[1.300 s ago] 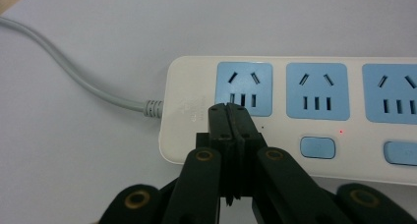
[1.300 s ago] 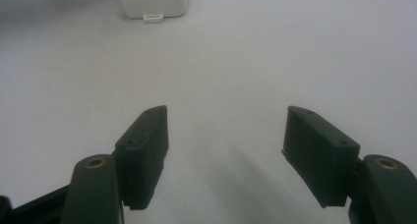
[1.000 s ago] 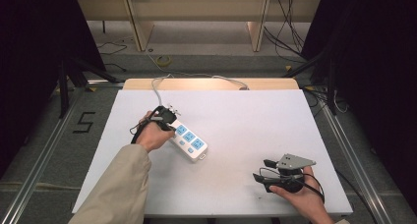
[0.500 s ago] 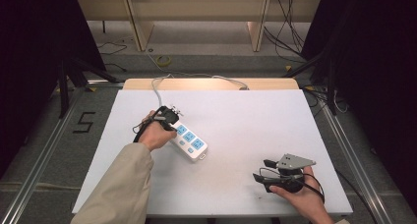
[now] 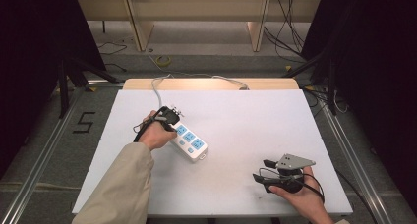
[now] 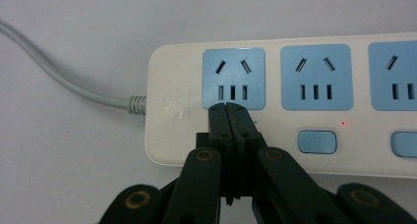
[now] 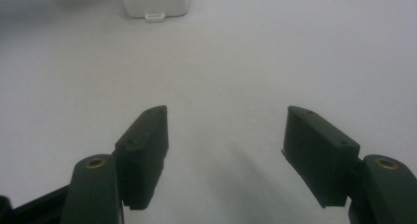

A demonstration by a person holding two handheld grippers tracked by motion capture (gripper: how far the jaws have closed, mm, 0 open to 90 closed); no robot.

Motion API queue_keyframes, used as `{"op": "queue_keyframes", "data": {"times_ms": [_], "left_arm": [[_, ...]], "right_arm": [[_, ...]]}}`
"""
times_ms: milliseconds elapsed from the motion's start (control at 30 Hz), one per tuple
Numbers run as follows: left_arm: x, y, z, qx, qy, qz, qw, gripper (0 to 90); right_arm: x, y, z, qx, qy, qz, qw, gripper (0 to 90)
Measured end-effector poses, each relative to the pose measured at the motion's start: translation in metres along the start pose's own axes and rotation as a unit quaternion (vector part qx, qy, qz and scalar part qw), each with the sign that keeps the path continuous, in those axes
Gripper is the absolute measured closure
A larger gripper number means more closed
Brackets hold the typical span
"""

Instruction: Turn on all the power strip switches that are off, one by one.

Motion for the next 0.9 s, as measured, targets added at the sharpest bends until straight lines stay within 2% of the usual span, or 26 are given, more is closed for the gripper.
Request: {"op": "queue_keyframes", "data": {"times_ms": [333, 367, 400, 433, 633, 700, 767, 900], "left_arm": [[-0.001, 0.001, 0.000, 0.008, 0.012, -0.006, 0.9999, 90.0], [-0.001, 0.003, 0.001, 0.006, 0.006, -0.006, 0.9999, 90.0], [0.000, 0.002, 0.001, 0.015, 0.017, -0.014, 0.9996, 90.0], [0.000, 0.002, 0.001, 0.014, 0.016, -0.014, 0.9997, 90.0], [0.000, 0.003, 0.000, -0.003, 0.017, -0.015, 0.9997, 90.0], [-0.001, 0.000, -0.003, -0.021, 0.006, 0.000, 0.9998, 90.0], [-0.003, -0.004, -0.006, -0.031, 0.008, 0.001, 0.9995, 90.0], [-0.002, -0.008, -0.008, -0.033, 0.005, 0.003, 0.9994, 90.0]], "right_arm": [[0.000, 0.001, 0.000, 0.001, 0.000, -0.001, 1.0000, 34.4], [0.001, 0.001, 0.000, 0.001, 0.000, -0.001, 1.0000, 34.4], [0.001, 0.001, 0.000, 0.000, 0.001, -0.001, 1.0000, 34.4], [0.001, 0.001, 0.000, 0.000, 0.001, -0.001, 1.0000, 34.4], [0.001, 0.000, -0.001, -0.001, -0.001, -0.001, 1.0000, 34.4], [0.001, 0.000, -0.001, 0.000, 0.001, -0.001, 1.0000, 34.4], [-0.001, 0.000, -0.001, -0.001, 0.001, 0.000, 1.0000, 34.3], [-0.001, 0.001, 0.000, 0.000, 0.004, 0.000, 1.0000, 34.4]]}}
Point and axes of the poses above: each handheld gripper's, and its own axes: y roughly forward along the jaws, z roughly out of its underside, x roughly to its left, the point moved 5 cm from there along y, roughly forward along the jaws, and after that the axes turned 1 degree about -y, right-handed, at the moved point
